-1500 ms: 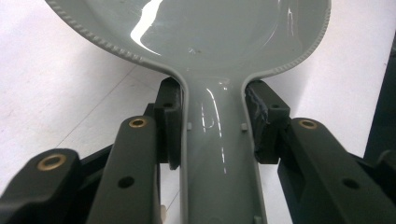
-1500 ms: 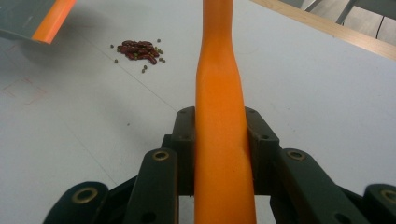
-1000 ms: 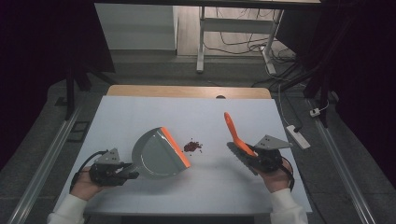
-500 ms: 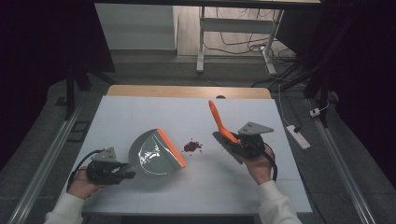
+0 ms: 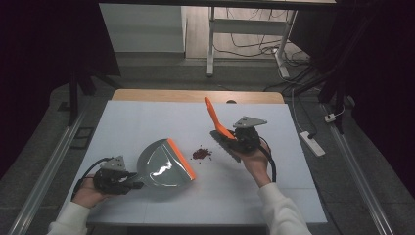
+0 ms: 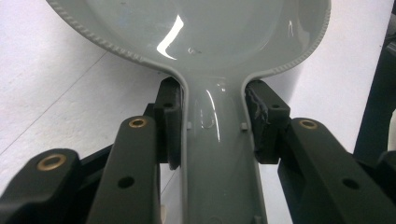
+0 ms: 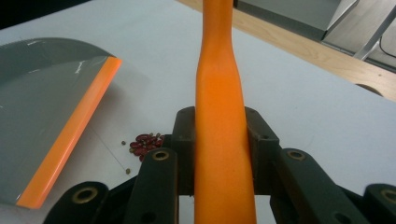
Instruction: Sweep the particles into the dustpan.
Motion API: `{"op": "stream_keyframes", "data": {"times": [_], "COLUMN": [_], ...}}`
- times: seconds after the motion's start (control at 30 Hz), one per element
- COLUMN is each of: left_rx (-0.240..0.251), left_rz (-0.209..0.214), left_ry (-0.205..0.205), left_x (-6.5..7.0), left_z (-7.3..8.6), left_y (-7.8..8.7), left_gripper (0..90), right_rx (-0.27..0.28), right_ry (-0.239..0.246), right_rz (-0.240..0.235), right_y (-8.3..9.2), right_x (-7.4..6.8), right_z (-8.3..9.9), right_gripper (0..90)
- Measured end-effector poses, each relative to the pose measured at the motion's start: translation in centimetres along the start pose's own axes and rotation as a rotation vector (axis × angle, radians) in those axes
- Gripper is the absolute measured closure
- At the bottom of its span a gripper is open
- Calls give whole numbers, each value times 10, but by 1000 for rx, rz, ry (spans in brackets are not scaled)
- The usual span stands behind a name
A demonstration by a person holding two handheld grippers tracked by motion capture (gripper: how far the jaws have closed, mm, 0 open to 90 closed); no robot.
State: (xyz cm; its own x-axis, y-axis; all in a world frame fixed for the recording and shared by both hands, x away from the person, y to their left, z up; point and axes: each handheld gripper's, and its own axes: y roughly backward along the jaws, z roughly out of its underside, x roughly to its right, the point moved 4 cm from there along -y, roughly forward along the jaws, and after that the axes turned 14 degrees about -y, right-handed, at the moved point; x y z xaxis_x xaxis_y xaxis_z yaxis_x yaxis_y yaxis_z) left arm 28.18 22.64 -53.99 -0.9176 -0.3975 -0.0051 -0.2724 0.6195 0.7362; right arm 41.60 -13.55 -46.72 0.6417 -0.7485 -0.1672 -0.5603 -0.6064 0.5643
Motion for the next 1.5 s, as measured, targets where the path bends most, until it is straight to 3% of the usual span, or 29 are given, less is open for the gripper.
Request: {"op": "stream_keyframes", "data": {"times": [0.37, 0.67, 0.83, 1.17, 1.5], "left_rx": [-34, -37, -58, -75, -73], "left_rz": [43, 99, 82, 112, 119], "left_ry": [-3, 13, 19, 51, 65], "left_x": [0, -7, -5, -6, -7], "left_z": [-7, -17, -14, -12, -12], "left_y": [-14, -22, -20, -24, -26], "left_gripper": [616, 615, 615, 615, 616], "right_rx": [-64, -68, -85, -136, -154], "right_ry": [9, 27, 39, 58, 73], "right_rz": [14, 29, 38, 67, 53], "right_y": [-36, -42, -51, -66, -76], "right_x": [-2, -5, -5, -5, -12], "right_z": [3, 0, 3, 11, 11], "right_gripper": [694, 694, 694, 694, 695]}}
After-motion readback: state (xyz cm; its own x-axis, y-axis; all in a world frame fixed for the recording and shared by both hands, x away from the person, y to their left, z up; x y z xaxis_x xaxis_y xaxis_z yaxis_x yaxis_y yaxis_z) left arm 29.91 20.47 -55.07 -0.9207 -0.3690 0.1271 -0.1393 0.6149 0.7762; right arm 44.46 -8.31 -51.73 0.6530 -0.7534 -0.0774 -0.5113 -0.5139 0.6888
